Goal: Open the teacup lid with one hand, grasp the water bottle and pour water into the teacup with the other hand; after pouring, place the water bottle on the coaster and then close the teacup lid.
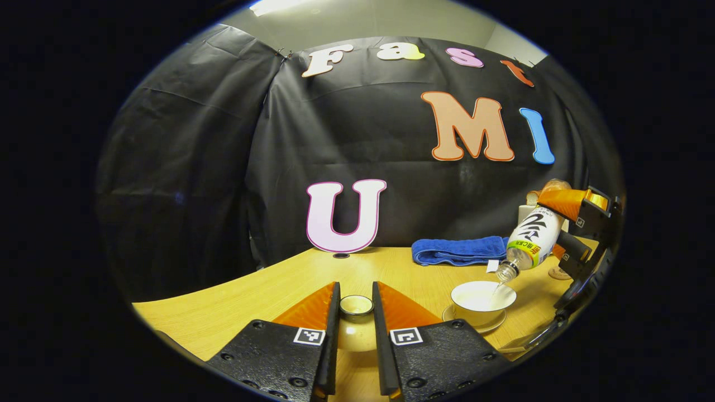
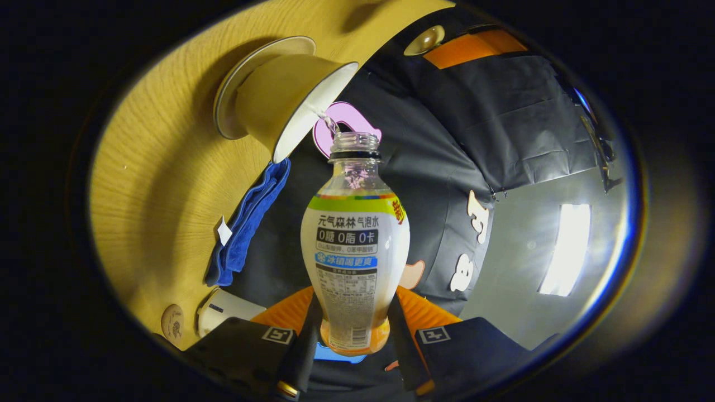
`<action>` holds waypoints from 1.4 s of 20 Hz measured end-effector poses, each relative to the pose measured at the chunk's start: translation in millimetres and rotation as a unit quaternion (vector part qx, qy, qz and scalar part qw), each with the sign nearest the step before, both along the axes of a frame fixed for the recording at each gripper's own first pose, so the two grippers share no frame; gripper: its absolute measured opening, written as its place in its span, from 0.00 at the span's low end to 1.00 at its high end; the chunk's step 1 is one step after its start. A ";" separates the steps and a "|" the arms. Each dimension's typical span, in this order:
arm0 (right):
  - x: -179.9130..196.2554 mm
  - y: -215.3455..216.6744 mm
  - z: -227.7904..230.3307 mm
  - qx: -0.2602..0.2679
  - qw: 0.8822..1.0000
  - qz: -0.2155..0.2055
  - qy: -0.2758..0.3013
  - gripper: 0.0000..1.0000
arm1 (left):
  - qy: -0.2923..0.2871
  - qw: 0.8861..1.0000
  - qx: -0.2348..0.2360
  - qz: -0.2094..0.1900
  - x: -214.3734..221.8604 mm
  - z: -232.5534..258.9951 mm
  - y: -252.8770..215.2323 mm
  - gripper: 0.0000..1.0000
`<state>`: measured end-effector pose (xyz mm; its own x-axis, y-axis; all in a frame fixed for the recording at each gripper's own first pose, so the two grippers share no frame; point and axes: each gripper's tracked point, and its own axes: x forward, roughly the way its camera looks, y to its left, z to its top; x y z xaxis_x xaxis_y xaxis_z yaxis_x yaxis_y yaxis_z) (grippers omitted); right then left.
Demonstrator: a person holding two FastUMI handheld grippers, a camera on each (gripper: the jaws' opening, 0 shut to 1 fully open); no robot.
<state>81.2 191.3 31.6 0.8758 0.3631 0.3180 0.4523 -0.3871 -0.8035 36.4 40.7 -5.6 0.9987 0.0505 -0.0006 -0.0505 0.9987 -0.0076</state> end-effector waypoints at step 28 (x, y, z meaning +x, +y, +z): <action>9.4 -34.8 -29.5 0.648 0.630 0.008 0.427 0.68 | 0.000 1.000 0.000 0.000 0.2 -0.1 0.1 0.28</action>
<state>90.6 156.5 2.1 0.9279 0.2948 -0.2282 -0.3648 0.8442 -0.3927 36.6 40.8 -5.8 0.9987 0.0506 -0.0005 -0.0506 0.9987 -0.0080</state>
